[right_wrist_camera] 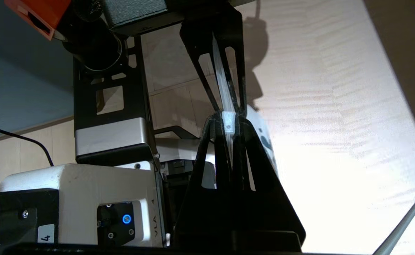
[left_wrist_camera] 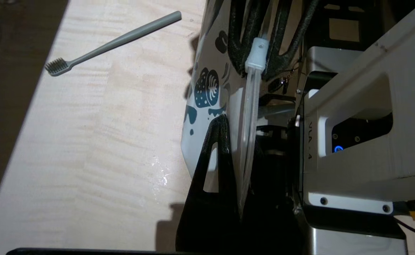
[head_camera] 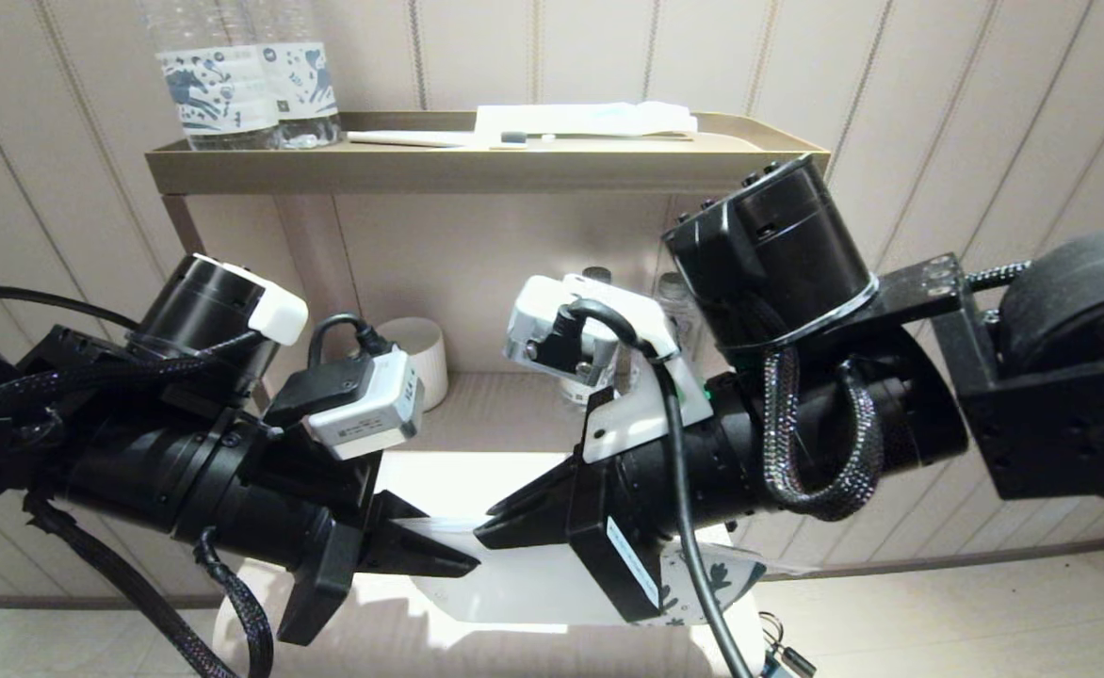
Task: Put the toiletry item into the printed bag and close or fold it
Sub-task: Open the storage bag
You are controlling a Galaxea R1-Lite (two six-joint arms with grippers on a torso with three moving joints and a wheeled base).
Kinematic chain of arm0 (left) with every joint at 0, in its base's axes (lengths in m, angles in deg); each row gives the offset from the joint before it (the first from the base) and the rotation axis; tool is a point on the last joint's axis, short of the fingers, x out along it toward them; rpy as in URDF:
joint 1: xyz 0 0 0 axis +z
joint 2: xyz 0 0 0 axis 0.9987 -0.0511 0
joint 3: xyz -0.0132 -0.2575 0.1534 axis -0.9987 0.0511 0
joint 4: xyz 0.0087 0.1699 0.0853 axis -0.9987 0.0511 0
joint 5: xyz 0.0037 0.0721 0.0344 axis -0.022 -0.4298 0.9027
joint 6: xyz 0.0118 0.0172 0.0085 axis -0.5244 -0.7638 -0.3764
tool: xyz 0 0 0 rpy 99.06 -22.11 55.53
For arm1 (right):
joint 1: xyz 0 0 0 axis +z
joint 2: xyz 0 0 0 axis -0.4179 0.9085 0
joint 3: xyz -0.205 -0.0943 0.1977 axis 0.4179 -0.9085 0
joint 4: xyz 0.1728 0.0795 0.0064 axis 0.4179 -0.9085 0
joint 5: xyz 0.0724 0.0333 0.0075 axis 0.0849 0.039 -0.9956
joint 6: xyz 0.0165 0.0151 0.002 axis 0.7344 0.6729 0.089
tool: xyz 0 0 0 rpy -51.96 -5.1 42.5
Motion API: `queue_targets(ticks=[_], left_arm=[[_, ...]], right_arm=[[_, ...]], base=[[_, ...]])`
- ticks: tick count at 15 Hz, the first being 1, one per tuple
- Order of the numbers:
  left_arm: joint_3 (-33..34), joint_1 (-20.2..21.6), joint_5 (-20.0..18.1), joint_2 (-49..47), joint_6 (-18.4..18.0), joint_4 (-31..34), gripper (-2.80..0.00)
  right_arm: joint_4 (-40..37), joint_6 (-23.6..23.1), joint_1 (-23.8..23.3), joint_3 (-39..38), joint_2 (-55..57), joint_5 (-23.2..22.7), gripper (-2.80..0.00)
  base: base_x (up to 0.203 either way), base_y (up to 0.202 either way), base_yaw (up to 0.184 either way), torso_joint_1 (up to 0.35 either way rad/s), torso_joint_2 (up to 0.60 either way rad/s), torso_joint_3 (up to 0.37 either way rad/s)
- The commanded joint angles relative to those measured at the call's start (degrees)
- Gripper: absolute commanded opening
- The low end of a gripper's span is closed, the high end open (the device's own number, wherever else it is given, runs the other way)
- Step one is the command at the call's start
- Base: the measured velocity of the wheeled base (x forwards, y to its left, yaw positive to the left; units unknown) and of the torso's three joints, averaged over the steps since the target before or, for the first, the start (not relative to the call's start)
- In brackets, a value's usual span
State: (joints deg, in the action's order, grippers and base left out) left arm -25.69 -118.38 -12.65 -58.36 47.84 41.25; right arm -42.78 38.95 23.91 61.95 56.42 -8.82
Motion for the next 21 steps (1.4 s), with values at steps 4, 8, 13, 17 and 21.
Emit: queue_targets(ticks=[4,8,13,17,21], left_arm=[[0.0,0.0,-0.2,-0.4,-0.2,0.2,-2.8],[0.0,0.0,-0.2,-0.4,-0.2,0.2,-2.8],[0.5,0.0,-0.3,0.1,-0.2,0.1,-2.8],[0.6,0.0,-0.3,0.4,-0.2,0.2,-2.8],[0.9,0.0,-0.3,0.4,-0.2,0.2,-2.8]], right_arm=[[-0.3,0.0,-2.5,-3.8,-5.3,-0.1,-2.8],[-0.2,0.0,-4.8,-8.9,-10.2,-0.2,-2.8],[-0.3,0.4,-9.6,-17.1,-18.7,-0.2,-2.8],[-0.3,0.6,-13.4,-21.7,-23.2,-0.4,-2.8],[-0.3,0.6,-14.7,-24.7,-25.7,-0.5,-2.8]], base=[[0.0,0.0,0.0,0.0,0.0,0.0],[0.0,0.0,0.0,0.0,0.0,0.0],[0.0,0.0,0.0,0.0,0.0,0.0],[0.0,0.0,0.0,0.0,0.0,0.0],[0.0,0.0,0.0,0.0,0.0,0.0]])
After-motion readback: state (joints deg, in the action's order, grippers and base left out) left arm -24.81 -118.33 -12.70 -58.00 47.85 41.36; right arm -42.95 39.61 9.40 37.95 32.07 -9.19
